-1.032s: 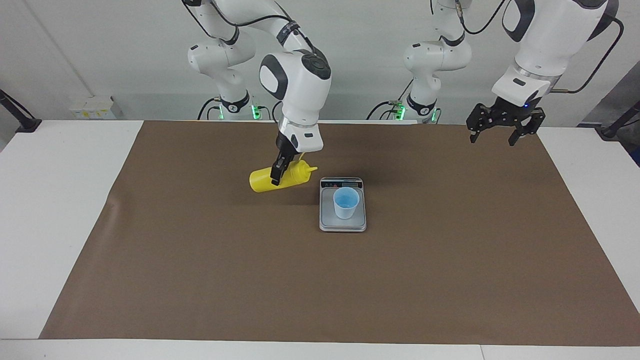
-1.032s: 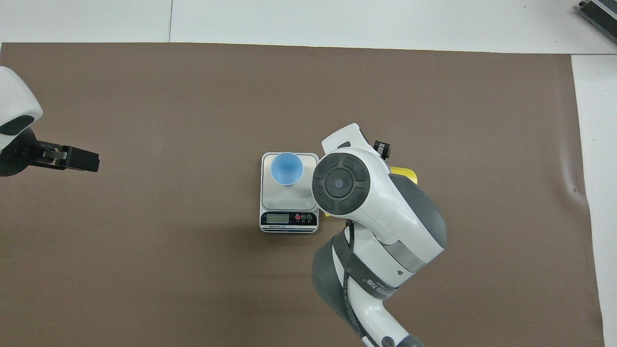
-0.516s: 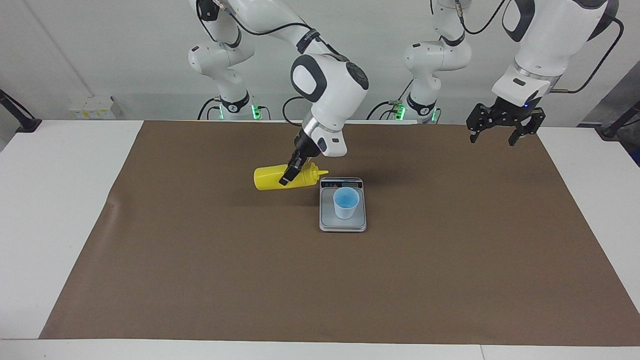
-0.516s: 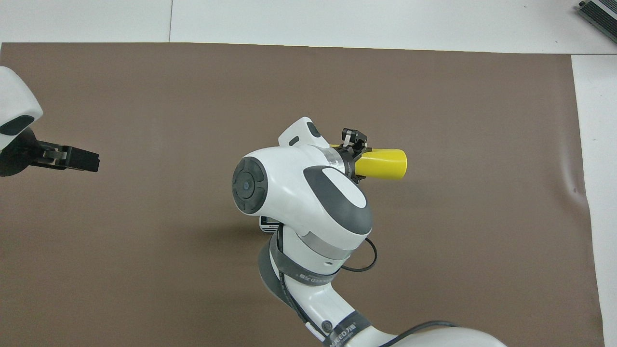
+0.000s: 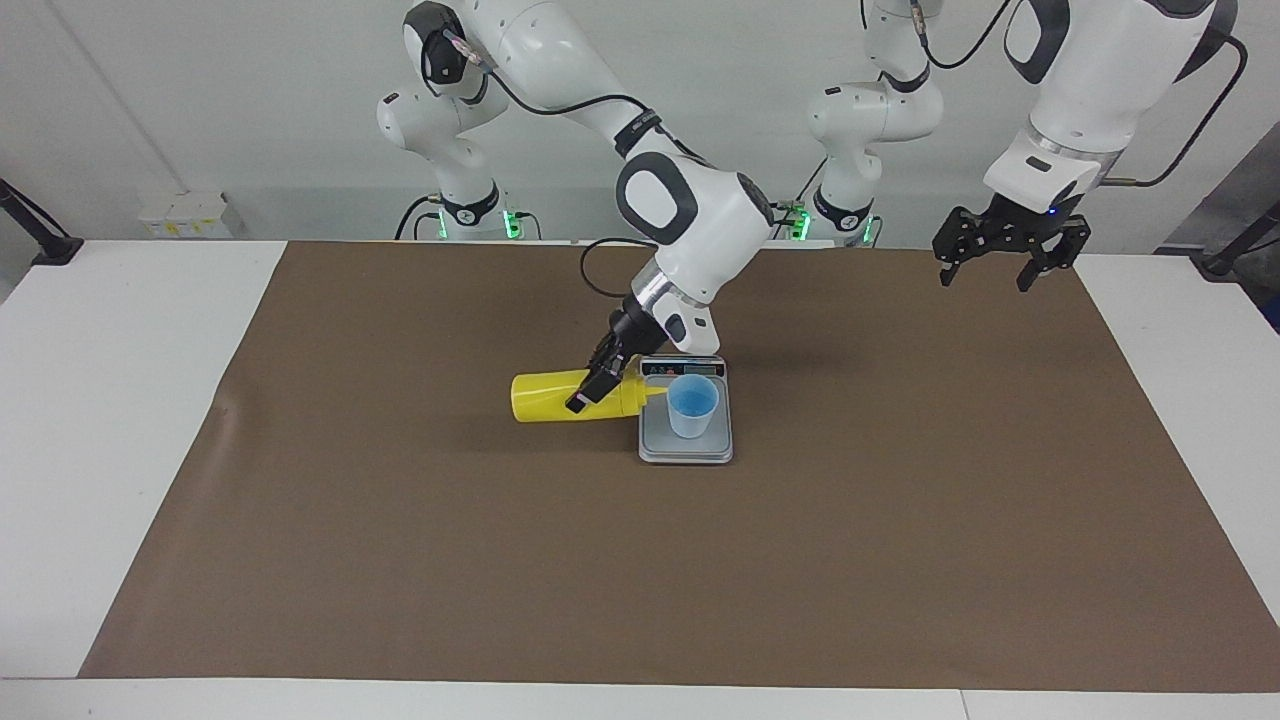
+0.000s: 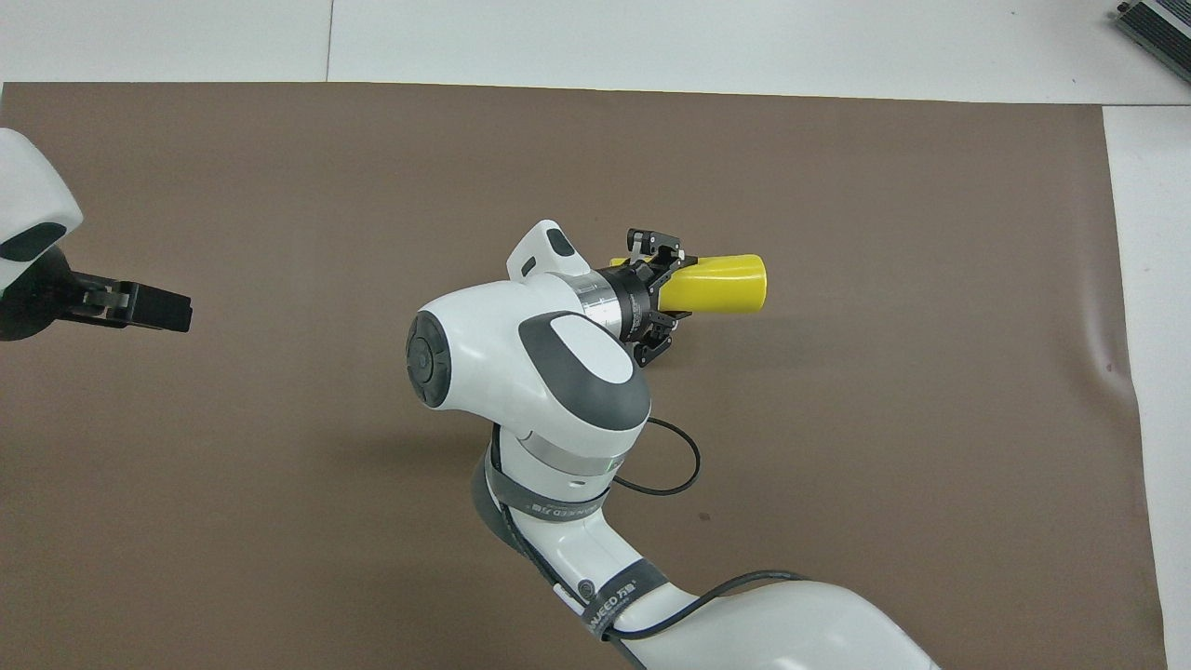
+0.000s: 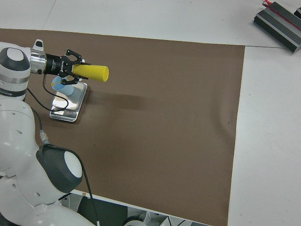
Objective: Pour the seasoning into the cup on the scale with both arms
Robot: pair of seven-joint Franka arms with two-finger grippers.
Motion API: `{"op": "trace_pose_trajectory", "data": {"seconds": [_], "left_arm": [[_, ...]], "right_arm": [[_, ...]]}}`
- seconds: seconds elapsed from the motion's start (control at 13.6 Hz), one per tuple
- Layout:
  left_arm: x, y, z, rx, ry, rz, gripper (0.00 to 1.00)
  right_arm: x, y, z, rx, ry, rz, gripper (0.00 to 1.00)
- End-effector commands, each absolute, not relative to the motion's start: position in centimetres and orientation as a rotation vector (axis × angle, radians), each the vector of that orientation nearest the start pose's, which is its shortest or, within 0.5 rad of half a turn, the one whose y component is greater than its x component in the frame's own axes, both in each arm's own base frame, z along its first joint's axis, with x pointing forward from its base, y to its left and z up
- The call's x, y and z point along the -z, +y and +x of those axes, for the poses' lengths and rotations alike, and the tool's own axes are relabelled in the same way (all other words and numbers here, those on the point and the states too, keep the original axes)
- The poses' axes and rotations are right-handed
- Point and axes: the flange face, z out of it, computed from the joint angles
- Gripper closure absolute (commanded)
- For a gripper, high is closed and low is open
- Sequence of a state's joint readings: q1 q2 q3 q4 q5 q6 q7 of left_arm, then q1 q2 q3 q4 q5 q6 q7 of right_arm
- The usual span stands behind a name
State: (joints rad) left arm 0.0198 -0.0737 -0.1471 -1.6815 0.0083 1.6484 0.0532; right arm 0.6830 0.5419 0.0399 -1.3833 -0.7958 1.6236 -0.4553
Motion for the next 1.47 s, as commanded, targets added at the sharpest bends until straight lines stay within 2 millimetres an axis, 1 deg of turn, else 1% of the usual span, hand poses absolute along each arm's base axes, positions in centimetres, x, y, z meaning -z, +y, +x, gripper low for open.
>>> {"op": "trace_pose_trajectory", "data": {"seconds": [0.0,0.07,0.15,0.29,0.37,0.44,0.52,0.59,0.74,0.96,1.03,1.11,1.18,1.4], "left_arm": [[-62.0,-6.6,52.9,0.044,0.287,-3.125,0.0],[-62.0,-6.6,52.9,0.044,0.287,-3.125,0.0],[-62.0,-6.6,52.9,0.044,0.287,-3.125,0.0],[-62.0,-6.6,52.9,0.044,0.287,-3.125,0.0],[-62.0,-6.6,52.9,0.044,0.287,-3.125,0.0],[-62.0,-6.6,52.9,0.044,0.287,-3.125,0.0],[-62.0,-6.6,52.9,0.044,0.287,-3.125,0.0],[-62.0,-6.6,52.9,0.044,0.287,-3.125,0.0],[-62.0,-6.6,52.9,0.047,0.287,-3.125,0.0],[-62.0,-6.6,52.9,0.044,0.29,-3.125,0.0],[-62.0,-6.6,52.9,0.044,0.287,-3.125,0.0],[-62.0,-6.6,52.9,0.044,0.287,-3.125,0.0],[-62.0,-6.6,52.9,0.044,0.287,-3.125,0.0],[-62.0,-6.6,52.9,0.044,0.287,-3.125,0.0]], "right_arm": [[-40.2,39.0,56.4,0.256,1.44,1.774,1.0],[-40.1,39.0,56.3,0.271,1.459,1.744,1.0],[-39.2,39.1,56.0,0.286,1.466,1.718,1.0],[-38.9,39.3,55.5,0.316,1.495,1.655,1.0],[-39.4,38.8,55.9,0.353,1.526,1.601,1.0],[-39.4,38.8,55.9,0.375,1.541,1.583,1.0],[-39.6,38.8,55.9,0.375,1.544,1.581,1.0],[-39.3,39.1,55.6,0.377,1.552,1.576,1.0],[-38.2,39.0,55.9,0.399,1.56,1.586,1.0],[-37.2,39.6,55.7,0.421,1.569,1.59,1.0],[-36.0,39.8,55.7,0.452,1.567,1.581,1.0],[-35.4,40.6,55.8,0.459,1.567,1.577,1.0],[-35.4,41.0,55.7,0.459,1.565,1.568,1.0],[-35.8,41.2,55.4,0.467,1.553,1.557,1.0]]}}
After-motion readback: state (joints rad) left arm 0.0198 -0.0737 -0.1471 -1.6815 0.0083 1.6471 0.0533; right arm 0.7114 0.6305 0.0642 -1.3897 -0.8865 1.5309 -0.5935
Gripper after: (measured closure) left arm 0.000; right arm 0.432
